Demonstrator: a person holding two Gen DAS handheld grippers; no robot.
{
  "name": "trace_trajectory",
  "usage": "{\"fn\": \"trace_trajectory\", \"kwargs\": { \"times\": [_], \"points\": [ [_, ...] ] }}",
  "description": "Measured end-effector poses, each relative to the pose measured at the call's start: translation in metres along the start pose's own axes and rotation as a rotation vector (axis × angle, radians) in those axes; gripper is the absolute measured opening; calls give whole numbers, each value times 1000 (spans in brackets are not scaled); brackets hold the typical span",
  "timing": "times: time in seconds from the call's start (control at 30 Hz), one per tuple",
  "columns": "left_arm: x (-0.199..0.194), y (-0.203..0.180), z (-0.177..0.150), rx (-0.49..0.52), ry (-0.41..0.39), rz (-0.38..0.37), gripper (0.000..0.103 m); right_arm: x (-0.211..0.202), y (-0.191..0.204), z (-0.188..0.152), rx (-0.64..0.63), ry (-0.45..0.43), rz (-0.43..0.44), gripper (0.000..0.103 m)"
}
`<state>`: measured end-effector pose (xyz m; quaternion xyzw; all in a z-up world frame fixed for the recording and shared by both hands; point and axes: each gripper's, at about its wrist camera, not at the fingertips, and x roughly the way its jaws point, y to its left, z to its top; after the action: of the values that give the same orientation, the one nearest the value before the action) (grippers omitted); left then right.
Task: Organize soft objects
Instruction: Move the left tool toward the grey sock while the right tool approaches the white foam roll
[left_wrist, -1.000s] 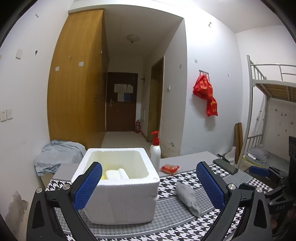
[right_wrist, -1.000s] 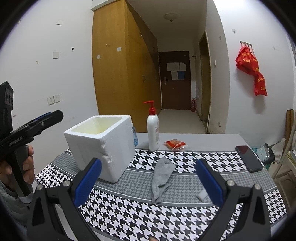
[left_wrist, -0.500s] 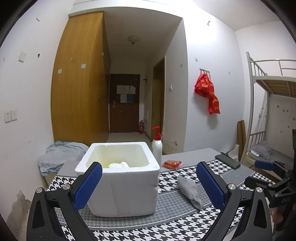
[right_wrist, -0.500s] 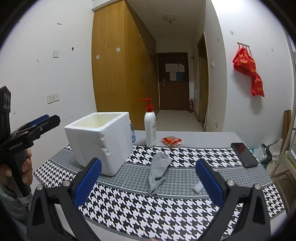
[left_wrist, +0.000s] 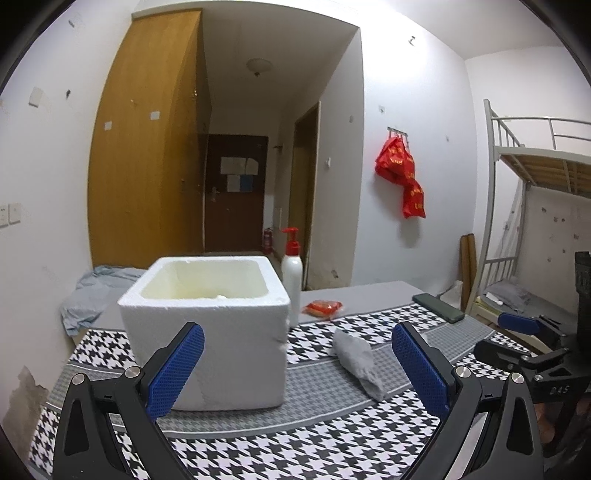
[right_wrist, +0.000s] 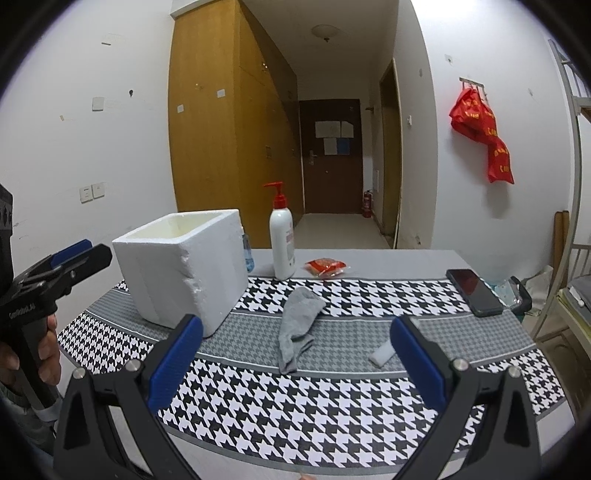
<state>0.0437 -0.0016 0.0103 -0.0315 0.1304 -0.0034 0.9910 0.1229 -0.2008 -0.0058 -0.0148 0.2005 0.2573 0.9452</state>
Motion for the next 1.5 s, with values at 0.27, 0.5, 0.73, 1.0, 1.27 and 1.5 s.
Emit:
{"fn": "trace_trajectory", "kwargs": {
  "times": [0.27,0.5,0.73,1.0,1.27,1.5],
  "points": [
    [5,-11,-2,15,19,-44,102,-6,-7,-3,13,-5,-31,103],
    [14,-26,-4,39,45,-81,102,-17,-18,-7,27,-8,-70,103],
    [26,-41,-5,40,80,-140,102,-26,-32,-13,52,-10,-112,103],
    [39,-60,-9,70,108,-172,102,-33,-47,-19,81,-10,-152,103],
    [55,-68,-10,78,145,-190,102,-34,-57,-24,109,-5,-181,103],
    [68,-77,-9,88,159,-185,102,-28,-64,-27,122,5,-183,103]
  ]
}}
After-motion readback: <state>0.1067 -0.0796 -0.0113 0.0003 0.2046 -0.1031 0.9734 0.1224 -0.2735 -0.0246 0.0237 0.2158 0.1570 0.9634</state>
